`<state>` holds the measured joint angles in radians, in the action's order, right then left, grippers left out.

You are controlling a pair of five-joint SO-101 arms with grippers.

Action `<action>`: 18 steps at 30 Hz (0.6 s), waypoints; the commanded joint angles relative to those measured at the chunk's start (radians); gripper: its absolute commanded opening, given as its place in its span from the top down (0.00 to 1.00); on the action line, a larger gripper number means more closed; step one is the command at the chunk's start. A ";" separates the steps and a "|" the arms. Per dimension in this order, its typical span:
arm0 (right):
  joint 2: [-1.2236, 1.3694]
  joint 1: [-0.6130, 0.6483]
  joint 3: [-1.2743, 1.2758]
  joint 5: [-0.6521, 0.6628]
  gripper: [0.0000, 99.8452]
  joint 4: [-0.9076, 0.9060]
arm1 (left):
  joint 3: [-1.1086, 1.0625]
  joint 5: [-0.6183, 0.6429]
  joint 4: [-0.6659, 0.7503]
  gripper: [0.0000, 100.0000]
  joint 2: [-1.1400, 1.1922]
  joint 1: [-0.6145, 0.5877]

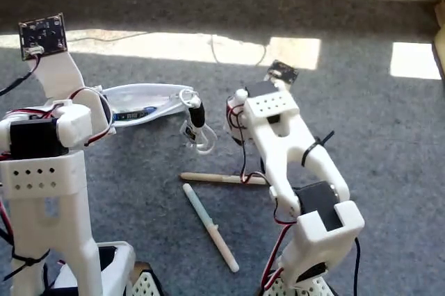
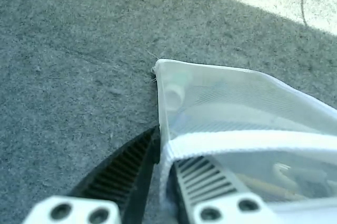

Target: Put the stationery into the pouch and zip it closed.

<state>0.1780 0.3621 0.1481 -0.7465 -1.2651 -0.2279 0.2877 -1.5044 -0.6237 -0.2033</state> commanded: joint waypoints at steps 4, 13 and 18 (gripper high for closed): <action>-0.021 -0.010 -0.286 0.040 0.73 -0.240 | 0.005 -0.009 0.020 0.99 -0.024 0.012; -0.047 -0.010 -0.522 0.046 0.73 -0.499 | 0.005 -0.009 0.028 0.99 -0.024 0.015; -0.202 -0.004 -0.392 0.044 0.76 -0.495 | 0.005 -0.009 0.028 0.99 -0.021 0.013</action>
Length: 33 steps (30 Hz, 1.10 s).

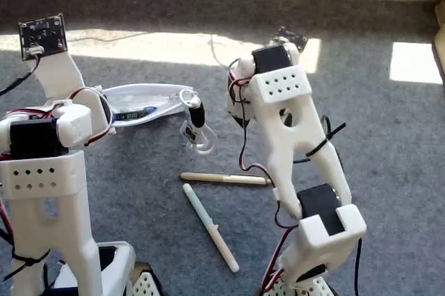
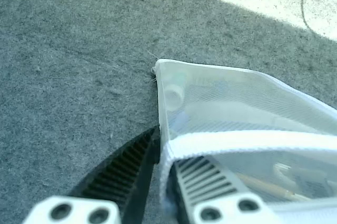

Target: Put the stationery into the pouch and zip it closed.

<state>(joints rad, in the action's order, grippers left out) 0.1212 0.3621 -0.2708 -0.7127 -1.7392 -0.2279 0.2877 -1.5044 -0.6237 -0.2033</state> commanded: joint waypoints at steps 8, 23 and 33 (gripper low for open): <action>-0.378 -0.002 0.348 0.006 0.76 0.104 | 0.005 -0.009 0.028 0.99 -0.021 0.013; -0.572 0.070 0.934 -0.089 0.76 0.688 | -0.027 -0.011 0.031 0.99 -0.024 0.012; -0.587 0.074 0.986 -0.216 0.68 0.641 | -0.033 -0.011 0.049 0.99 -0.021 0.012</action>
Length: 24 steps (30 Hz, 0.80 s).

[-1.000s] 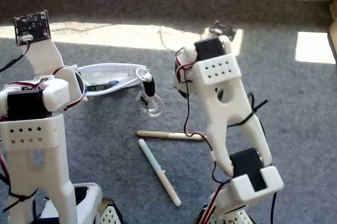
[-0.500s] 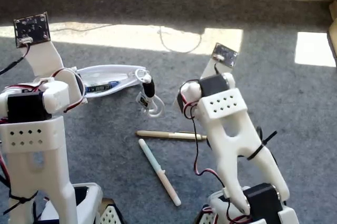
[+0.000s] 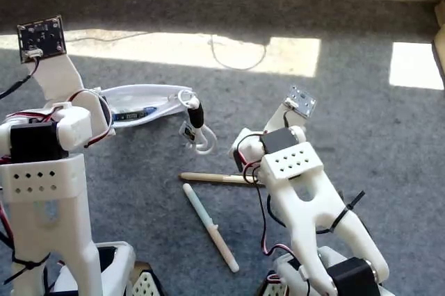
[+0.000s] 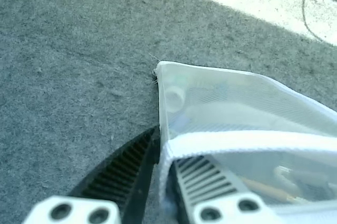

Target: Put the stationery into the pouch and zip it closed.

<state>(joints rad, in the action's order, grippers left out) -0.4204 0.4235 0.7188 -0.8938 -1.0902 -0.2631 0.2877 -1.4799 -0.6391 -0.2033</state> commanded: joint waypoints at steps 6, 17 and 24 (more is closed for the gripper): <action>-0.044 0.025 0.001 -0.064 0.64 -0.004 | 0.004 -0.011 0.025 0.99 -0.004 0.012; 0.234 0.082 -0.004 -0.129 0.64 0.091 | 0.004 -0.011 0.025 0.99 -0.004 0.012; 0.337 0.061 -0.107 -0.163 0.64 0.133 | 0.004 -0.011 0.025 0.99 -0.004 0.012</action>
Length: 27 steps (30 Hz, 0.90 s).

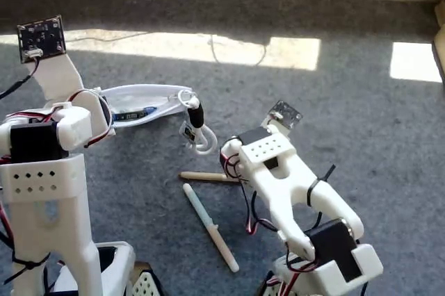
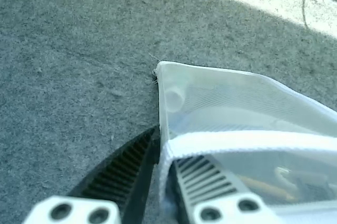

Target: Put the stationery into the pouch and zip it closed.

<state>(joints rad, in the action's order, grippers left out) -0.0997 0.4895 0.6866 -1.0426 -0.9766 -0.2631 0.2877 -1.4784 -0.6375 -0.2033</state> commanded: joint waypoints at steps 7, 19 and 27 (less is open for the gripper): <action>0.180 -0.084 -0.142 -0.041 0.64 0.073 | 0.002 -0.011 0.020 0.99 -0.005 0.012; 0.234 -0.166 -0.186 -0.040 0.84 0.076 | 0.002 -0.011 0.021 0.99 -0.005 0.012; 0.234 -0.251 -0.186 -0.038 0.87 0.076 | 0.002 -0.011 0.021 0.99 -0.005 0.012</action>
<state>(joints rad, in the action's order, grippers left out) 0.1135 0.2854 0.5516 -1.0779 -0.9413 -0.2631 0.2877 -1.4784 -0.6360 -0.2033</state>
